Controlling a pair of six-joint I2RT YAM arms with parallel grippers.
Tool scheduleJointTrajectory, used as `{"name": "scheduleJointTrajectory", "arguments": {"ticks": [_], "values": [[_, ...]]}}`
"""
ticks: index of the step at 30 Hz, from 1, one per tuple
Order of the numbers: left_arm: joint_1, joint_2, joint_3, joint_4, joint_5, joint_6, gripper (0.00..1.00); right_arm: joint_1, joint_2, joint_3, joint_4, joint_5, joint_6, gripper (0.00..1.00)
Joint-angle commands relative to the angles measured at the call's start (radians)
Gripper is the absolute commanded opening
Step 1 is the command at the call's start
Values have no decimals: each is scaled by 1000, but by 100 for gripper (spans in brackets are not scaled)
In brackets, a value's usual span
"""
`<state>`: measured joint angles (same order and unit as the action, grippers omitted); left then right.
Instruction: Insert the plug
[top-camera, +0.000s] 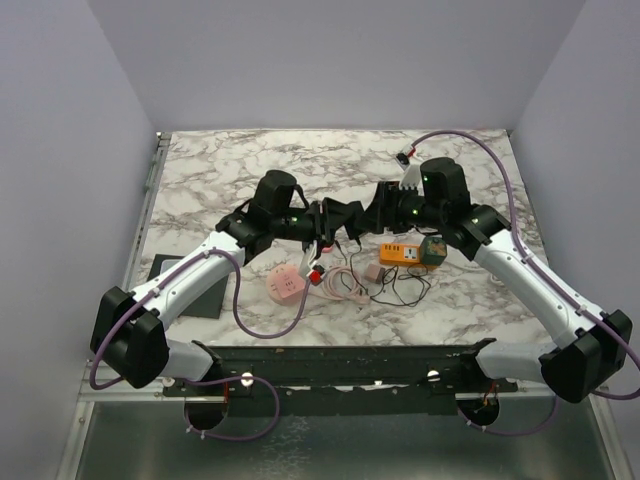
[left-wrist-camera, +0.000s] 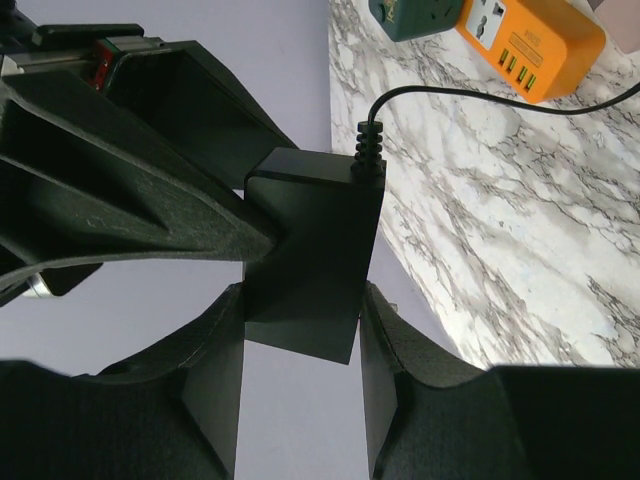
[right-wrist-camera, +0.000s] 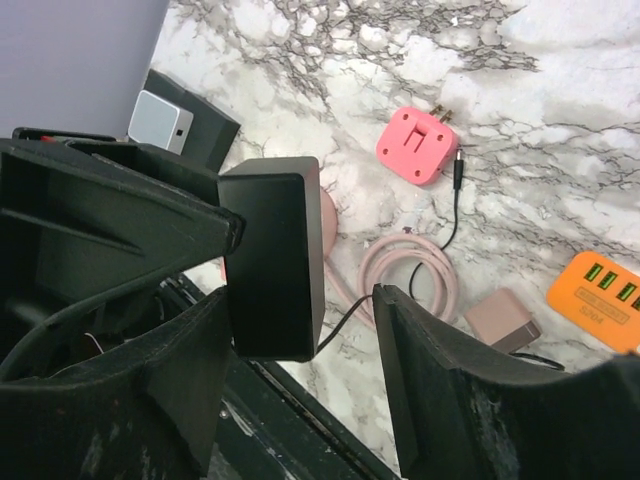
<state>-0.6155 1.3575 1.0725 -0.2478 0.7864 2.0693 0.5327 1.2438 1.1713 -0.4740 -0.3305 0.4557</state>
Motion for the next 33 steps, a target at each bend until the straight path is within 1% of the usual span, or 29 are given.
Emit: {"name": "scheduleJointTrajectory", "arguments": {"ticks": [1,4,5,7,9,10,11,12,13,14,15,18,21,23,24,25,28,29,30,32,33], "values": [[-13,-23,0,19,64,23,0,13,19,14,51,-39,16,60],[-15,-26,-3,18,60,16,0,16,19,0,77,-49,29,54],[-15,-28,-5,18,60,14,0,18,20,-1,87,-53,32,50],[-19,-28,-8,19,58,9,0,23,28,-2,107,-61,37,38],[-22,-29,-9,20,49,0,0,24,36,2,112,-61,37,24],[-24,-30,-10,20,42,-10,5,25,38,1,108,-55,34,16],[-25,-32,-11,23,34,-31,19,25,37,1,99,-50,29,8],[-25,-36,-11,26,25,-61,38,24,34,-1,88,-30,24,2],[-25,-41,-13,28,12,-95,66,24,29,-3,72,-9,17,1],[-26,-49,-16,31,-4,-131,75,23,22,-5,57,13,8,1],[-25,-56,-20,37,-23,-170,79,24,14,-8,44,42,6,1],[-26,-89,-34,61,-96,-344,97,23,-9,-8,-2,130,-16,1],[-26,-129,-47,80,-185,-558,99,24,-9,3,-45,191,-38,1],[-26,-155,-48,80,-287,-747,99,24,-3,12,-67,251,-54,1],[-26,-166,-48,78,-341,-866,99,24,2,18,-80,291,-59,1],[-26,-177,-45,60,-407,-971,99,24,6,23,-95,321,-67,1],[-25,-200,-32,-70,-564,-1195,99,24,19,33,-113,418,-94,1],[-26,-205,-29,-127,-586,-1262,99,24,23,35,-114,437,-97,1],[-26,-210,-25,-196,-582,-1300,99,24,28,37,-113,452,-98,1],[-26,-213,-18,-321,-535,-1348,99,24,38,43,-114,471,-103,1],[-26,-211,-12,-376,-499,-1346,99,24,42,46,-115,473,-106,1]]}}
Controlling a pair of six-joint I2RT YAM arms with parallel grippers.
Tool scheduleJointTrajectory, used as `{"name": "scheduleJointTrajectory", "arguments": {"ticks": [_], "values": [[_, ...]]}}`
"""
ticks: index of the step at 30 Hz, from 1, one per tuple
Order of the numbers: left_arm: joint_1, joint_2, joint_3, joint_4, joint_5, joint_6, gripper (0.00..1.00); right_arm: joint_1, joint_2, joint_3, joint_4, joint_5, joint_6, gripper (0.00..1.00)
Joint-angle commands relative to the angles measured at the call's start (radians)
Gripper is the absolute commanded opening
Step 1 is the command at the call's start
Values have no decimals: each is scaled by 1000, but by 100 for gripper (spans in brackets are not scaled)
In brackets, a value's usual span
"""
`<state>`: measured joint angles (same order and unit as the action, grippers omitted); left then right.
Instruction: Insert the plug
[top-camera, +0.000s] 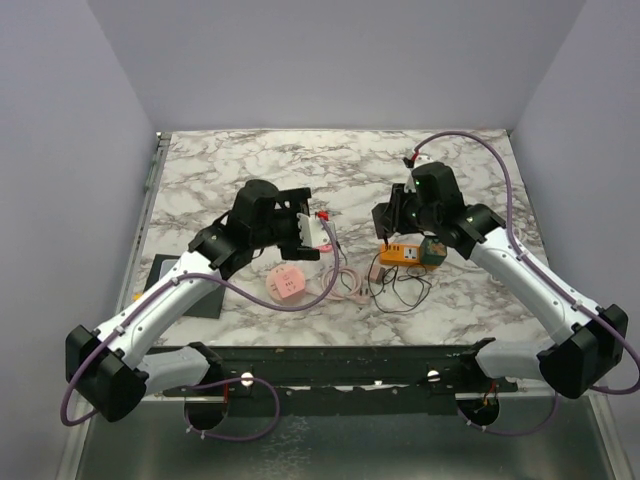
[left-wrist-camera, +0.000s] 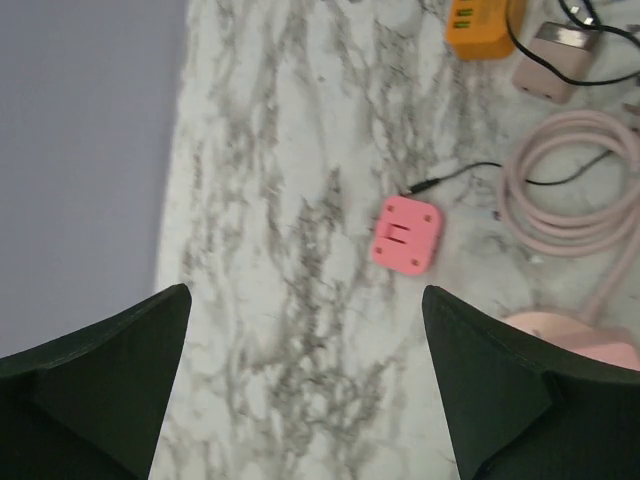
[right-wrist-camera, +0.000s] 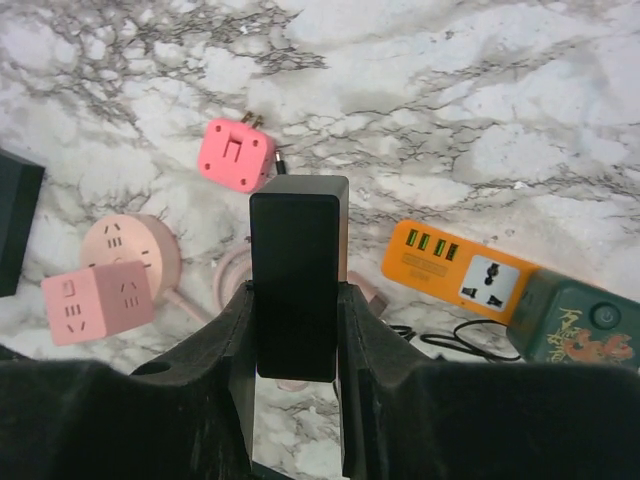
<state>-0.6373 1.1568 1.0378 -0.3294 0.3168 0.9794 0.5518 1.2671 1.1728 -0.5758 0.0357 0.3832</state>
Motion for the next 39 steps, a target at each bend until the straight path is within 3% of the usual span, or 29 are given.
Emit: {"name": "scheduleJointTrajectory", "arguments": {"ticks": [1,7,13,28,34,39], "values": [[-4,-1,36,-381,9,-240,99,5,22,49,-16,109,-38,0],[-4,98,106,-590,78,-212,99,5,22,71,-34,126,-52,1],[-4,206,110,-688,87,-199,99,5,14,73,-53,132,-55,1],[-4,318,31,-545,-17,-238,98,5,22,81,-54,126,-59,1],[-4,345,24,-527,-37,-184,78,4,25,91,-60,130,-65,1],[-4,314,-10,-554,-47,-20,57,5,13,95,-70,124,-75,1]]}}
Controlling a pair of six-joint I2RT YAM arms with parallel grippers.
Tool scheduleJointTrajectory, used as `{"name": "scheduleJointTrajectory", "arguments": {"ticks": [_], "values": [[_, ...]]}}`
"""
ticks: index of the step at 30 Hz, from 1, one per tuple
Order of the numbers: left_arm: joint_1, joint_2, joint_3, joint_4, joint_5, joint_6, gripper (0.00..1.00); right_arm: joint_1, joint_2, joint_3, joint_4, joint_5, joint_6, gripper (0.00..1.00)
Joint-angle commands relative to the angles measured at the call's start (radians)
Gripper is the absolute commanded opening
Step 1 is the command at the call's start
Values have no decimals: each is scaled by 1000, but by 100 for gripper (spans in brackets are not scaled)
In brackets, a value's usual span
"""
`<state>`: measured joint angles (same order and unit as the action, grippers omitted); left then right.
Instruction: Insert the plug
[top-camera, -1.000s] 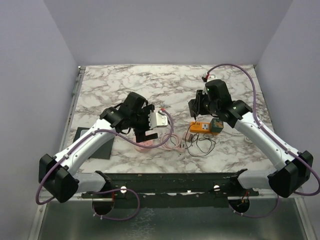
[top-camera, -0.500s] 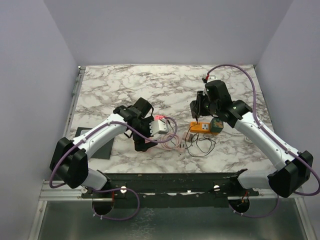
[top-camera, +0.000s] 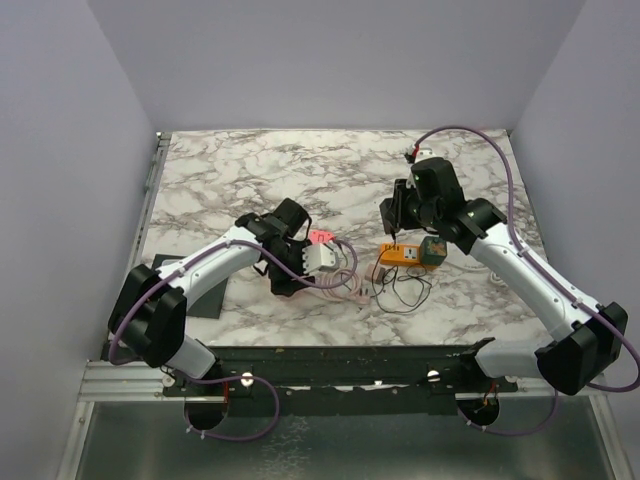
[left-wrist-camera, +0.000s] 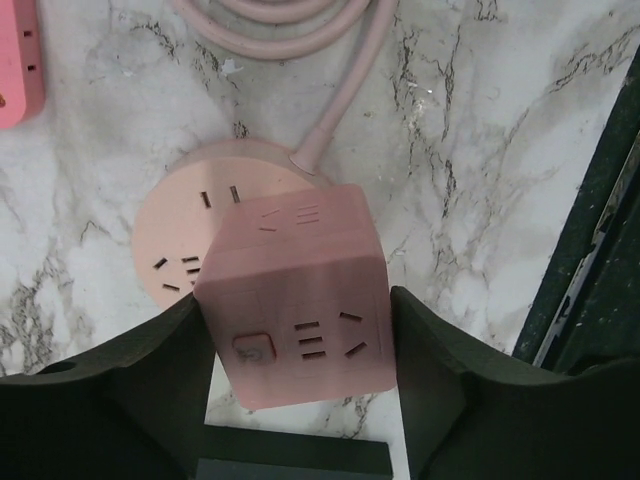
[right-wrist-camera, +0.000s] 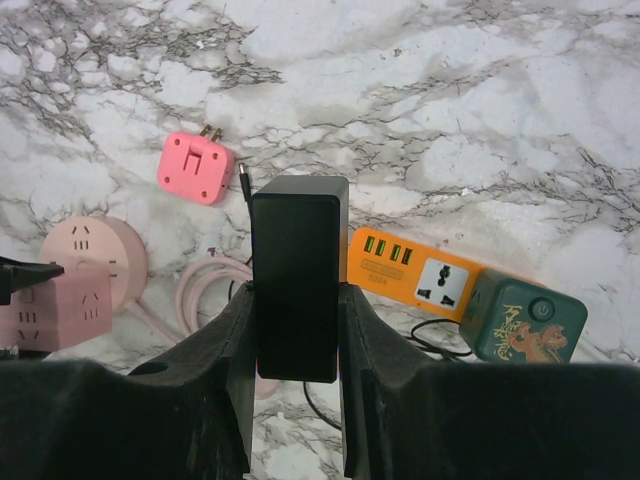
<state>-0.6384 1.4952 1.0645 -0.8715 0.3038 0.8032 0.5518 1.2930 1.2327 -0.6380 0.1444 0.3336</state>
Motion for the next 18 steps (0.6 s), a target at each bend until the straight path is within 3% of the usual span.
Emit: {"name": "scheduleJointTrajectory", "arguments": {"ticks": [1,11,18], "values": [[-2,-33,-48,-19,-39,207,56,5,-16,34,-11,8,-29,1],[42,-53,-97,-98,-110,748,46,5,-95,-8,-48,-131,-47,1],[59,61,8,-182,-111,1031,44,7,-139,-47,-78,-234,-64,1]]}}
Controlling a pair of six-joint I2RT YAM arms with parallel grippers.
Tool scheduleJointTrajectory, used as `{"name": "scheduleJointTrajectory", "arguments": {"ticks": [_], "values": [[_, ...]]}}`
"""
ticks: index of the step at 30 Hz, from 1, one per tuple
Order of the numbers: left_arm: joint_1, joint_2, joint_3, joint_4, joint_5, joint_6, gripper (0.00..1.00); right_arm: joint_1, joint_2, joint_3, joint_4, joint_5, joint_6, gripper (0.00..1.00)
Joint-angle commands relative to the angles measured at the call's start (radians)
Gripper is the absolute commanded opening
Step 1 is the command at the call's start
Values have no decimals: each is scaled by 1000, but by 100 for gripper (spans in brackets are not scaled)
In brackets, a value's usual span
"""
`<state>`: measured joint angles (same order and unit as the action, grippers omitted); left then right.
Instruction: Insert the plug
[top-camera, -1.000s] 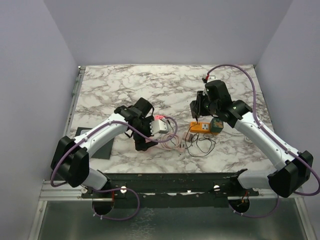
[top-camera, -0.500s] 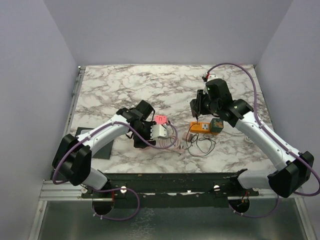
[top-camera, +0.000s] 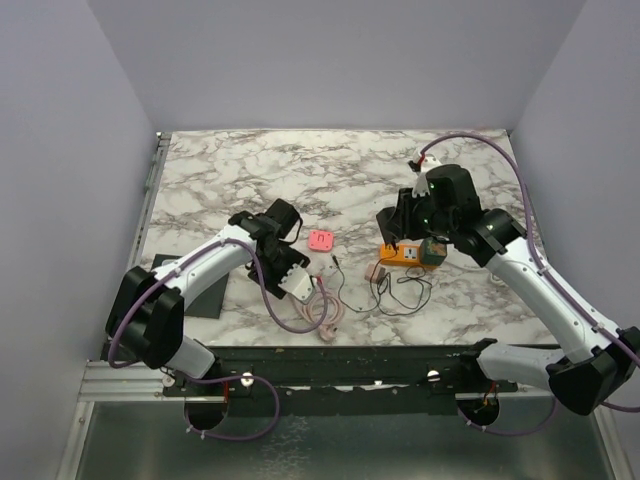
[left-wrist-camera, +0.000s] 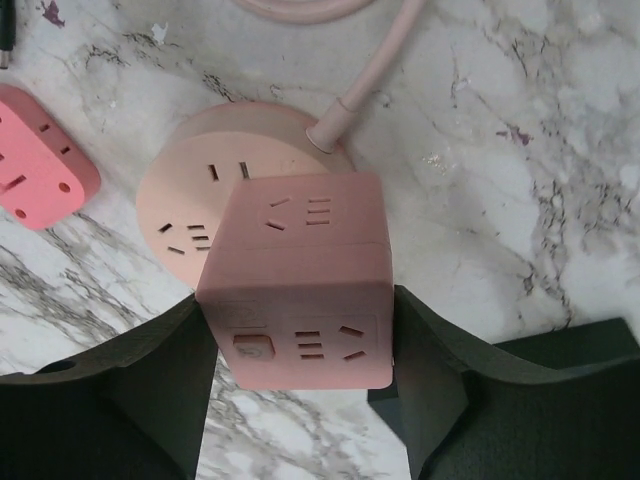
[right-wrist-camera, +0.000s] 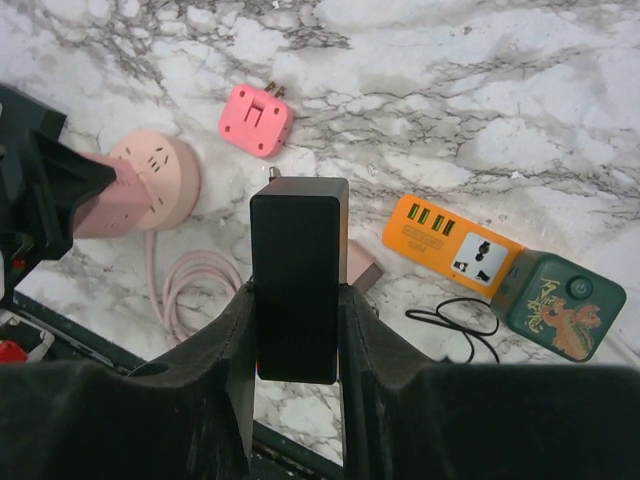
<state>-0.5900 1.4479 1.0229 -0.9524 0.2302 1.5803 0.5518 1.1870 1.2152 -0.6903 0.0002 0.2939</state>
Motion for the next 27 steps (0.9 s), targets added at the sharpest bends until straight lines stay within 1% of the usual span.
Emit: {"name": "scheduleJointTrajectory", "arguments": {"ticks": [1,3,6,10,11,13,14,16,18,19,20,21,27], "values": [[10,132,75,-128,-32,296,43,6,-41,-34,-27,-95,-25,1],[11,161,107,-169,-16,395,43,7,-51,-44,-31,-97,-28,1],[0,167,114,-176,-8,541,43,6,-52,-69,-21,-97,-31,1],[-16,160,119,-169,42,612,45,9,-15,-95,19,-113,-31,1],[-16,150,112,-160,58,627,47,13,0,-97,30,-118,-30,1],[-16,121,84,-128,79,651,48,26,27,-98,53,-129,-30,1],[-17,109,69,-116,79,667,51,36,40,-98,65,-132,-32,1],[-18,78,40,-76,93,671,66,57,67,-94,82,-133,-35,1],[-17,51,14,-36,107,662,75,82,95,-86,96,-131,-44,1],[-17,41,8,-18,119,646,83,93,108,-82,103,-130,-45,1],[-17,31,4,-1,134,624,95,102,126,-76,108,-133,-48,1],[-17,22,1,17,147,598,98,109,140,-72,113,-134,-48,1],[-6,-55,0,98,214,467,99,148,204,-42,134,-132,-68,1]]}}
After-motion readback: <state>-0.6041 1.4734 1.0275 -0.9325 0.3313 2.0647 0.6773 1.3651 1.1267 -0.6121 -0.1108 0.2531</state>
